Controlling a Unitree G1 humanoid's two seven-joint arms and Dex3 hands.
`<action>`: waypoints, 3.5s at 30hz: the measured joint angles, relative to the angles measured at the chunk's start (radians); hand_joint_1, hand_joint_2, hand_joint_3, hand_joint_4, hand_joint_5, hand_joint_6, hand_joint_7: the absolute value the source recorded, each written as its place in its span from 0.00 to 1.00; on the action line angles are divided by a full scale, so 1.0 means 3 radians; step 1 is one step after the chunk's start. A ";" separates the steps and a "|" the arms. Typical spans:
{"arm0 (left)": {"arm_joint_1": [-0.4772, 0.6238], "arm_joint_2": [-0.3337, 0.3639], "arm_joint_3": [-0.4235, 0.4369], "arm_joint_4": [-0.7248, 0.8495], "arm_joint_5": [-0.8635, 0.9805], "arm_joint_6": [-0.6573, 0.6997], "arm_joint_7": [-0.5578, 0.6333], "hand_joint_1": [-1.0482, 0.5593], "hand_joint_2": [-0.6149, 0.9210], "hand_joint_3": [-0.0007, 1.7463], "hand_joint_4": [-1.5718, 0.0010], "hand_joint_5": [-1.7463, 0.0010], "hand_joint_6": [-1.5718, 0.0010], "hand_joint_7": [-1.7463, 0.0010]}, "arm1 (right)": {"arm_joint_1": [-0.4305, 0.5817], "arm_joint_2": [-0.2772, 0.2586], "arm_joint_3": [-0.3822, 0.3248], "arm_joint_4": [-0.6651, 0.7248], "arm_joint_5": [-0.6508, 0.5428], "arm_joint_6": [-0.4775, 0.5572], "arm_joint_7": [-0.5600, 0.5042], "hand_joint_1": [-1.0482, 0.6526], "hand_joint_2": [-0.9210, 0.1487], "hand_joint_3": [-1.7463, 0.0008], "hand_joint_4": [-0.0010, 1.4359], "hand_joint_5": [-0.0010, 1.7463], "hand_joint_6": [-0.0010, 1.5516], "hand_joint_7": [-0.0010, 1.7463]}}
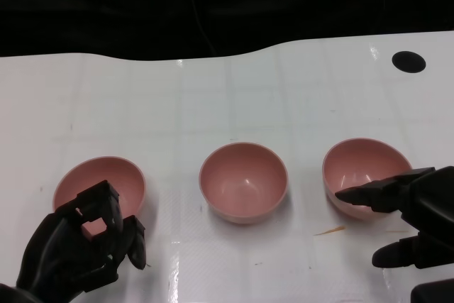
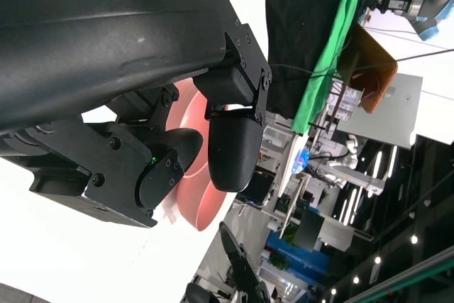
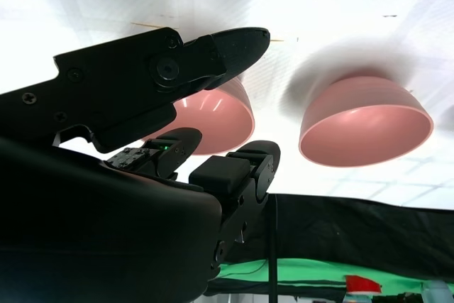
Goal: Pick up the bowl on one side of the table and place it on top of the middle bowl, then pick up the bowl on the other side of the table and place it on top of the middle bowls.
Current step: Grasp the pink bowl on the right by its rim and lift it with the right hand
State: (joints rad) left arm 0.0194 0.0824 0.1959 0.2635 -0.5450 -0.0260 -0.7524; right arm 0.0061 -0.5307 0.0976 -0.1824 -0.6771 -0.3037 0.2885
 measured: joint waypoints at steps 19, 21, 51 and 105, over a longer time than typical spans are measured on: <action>0.0001 0.0000 0.0000 0.0000 0.0005 0.0001 0.0012 0.65 0.82 0.67 0.47 0.00 0.53 0.07 | -0.0387 -0.0001 0.0144 0.0411 -0.0080 0.0122 -0.0123 0.16 0.01 1.00 0.40 0.00 0.33 0.00; 0.0001 0.0000 0.0000 0.0000 0.0005 0.0000 0.0012 0.64 0.82 0.66 0.47 0.00 0.53 0.07 | -0.0401 -0.0001 0.0152 0.0443 -0.0083 0.0119 -0.0144 0.16 0.01 1.00 0.41 0.00 0.33 0.00; 0.0004 0.0001 0.0000 -0.0016 0.0002 0.0045 0.0012 0.65 0.82 0.66 0.48 0.00 0.53 0.07 | -0.0731 0.0048 0.0649 0.1562 -0.0262 -0.0061 -0.0829 0.15 0.00 0.99 0.41 0.00 0.35 0.00; 0.0019 0.0000 -0.0002 -0.0045 0.0015 0.0058 0.0055 0.64 0.82 0.66 0.47 0.00 0.53 0.06 | -0.1230 0.0285 0.0998 0.2799 -0.0093 -0.0695 -0.1926 0.56 0.00 0.78 0.55 1.00 0.52 0.81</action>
State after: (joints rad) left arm 0.0249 0.0824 0.1953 0.2500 -0.5403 -0.0086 -0.7358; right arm -0.3630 -0.4452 0.3971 0.6574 -0.7049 -0.5121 -0.2893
